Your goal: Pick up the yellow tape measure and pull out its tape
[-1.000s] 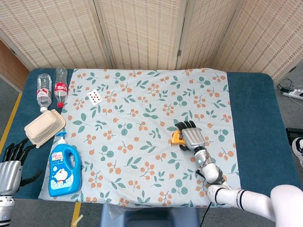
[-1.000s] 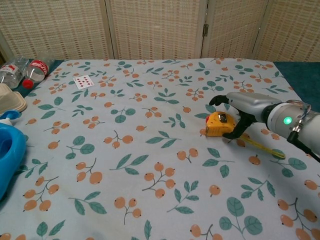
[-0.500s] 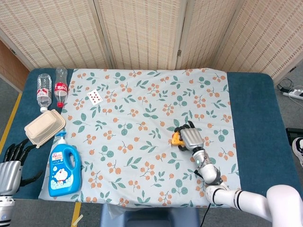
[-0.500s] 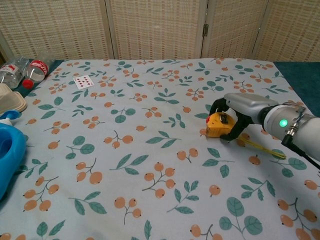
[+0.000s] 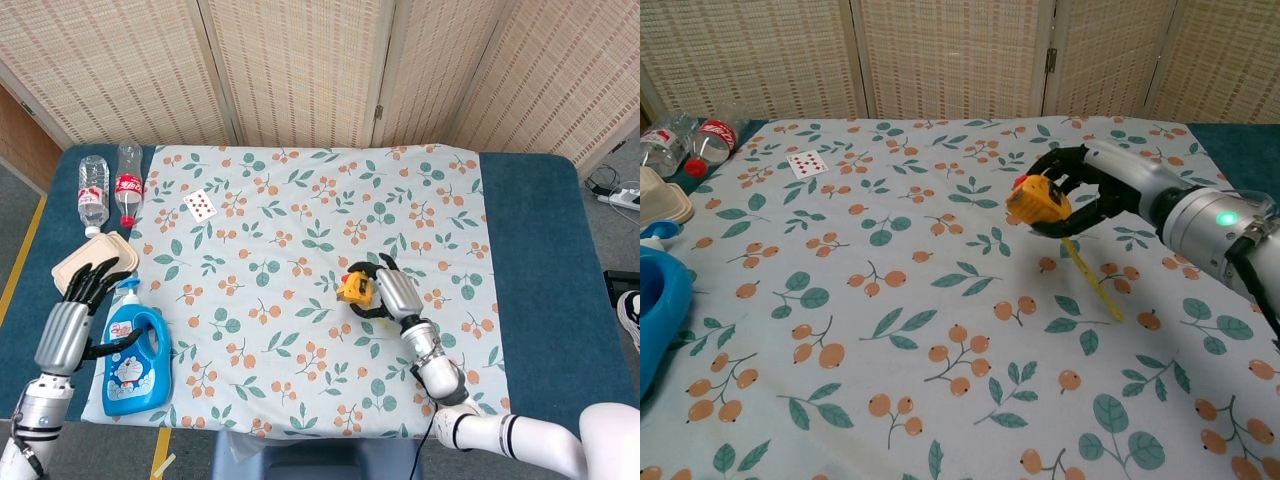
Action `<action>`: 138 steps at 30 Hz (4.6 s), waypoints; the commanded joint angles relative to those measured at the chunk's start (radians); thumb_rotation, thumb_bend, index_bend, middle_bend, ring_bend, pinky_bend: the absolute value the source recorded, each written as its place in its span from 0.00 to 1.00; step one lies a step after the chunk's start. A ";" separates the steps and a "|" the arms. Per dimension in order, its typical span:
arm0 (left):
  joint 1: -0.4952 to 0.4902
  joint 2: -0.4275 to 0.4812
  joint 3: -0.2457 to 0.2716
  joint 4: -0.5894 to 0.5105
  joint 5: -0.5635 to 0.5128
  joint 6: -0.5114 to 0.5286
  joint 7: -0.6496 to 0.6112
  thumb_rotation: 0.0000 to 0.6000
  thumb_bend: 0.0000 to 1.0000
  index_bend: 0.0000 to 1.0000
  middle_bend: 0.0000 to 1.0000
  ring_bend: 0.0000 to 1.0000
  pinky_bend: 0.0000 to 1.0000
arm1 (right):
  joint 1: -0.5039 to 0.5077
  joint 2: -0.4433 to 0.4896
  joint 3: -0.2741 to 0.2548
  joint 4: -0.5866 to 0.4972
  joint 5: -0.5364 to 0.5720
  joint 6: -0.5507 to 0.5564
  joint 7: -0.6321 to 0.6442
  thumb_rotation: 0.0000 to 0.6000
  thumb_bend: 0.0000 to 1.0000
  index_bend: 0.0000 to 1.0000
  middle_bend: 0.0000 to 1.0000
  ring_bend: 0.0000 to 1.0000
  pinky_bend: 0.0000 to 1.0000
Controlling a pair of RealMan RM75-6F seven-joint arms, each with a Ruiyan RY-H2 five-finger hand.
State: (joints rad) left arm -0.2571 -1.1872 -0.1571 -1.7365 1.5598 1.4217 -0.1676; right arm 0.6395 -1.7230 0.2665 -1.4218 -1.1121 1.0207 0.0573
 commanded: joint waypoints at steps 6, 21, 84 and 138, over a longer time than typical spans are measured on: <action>-0.137 -0.070 -0.058 -0.063 0.010 -0.112 0.005 1.00 0.24 0.21 0.12 0.14 0.00 | -0.011 -0.129 0.047 0.012 -0.137 0.111 0.207 1.00 0.35 0.60 0.49 0.33 0.02; -0.323 -0.254 -0.103 -0.048 -0.063 -0.248 0.270 1.00 0.24 0.16 0.12 0.13 0.00 | 0.044 -0.301 0.048 0.146 -0.217 0.140 0.313 1.00 0.35 0.60 0.49 0.33 0.03; -0.407 -0.352 -0.049 0.060 -0.149 -0.228 0.369 1.00 0.62 0.29 0.12 0.12 0.00 | 0.037 -0.360 0.050 0.186 -0.231 0.150 0.236 1.00 0.35 0.60 0.48 0.33 0.03; -0.239 -0.227 -0.064 0.458 -0.169 -0.098 -0.248 1.00 0.65 0.56 0.26 0.23 0.04 | -0.180 0.115 -0.097 0.041 -0.275 0.185 0.315 1.00 0.35 0.60 0.48 0.33 0.03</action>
State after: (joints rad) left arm -0.5032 -1.4204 -0.2221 -1.2947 1.3981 1.3312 -0.3998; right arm 0.4710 -1.6185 0.1787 -1.3851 -1.3816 1.1957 0.3599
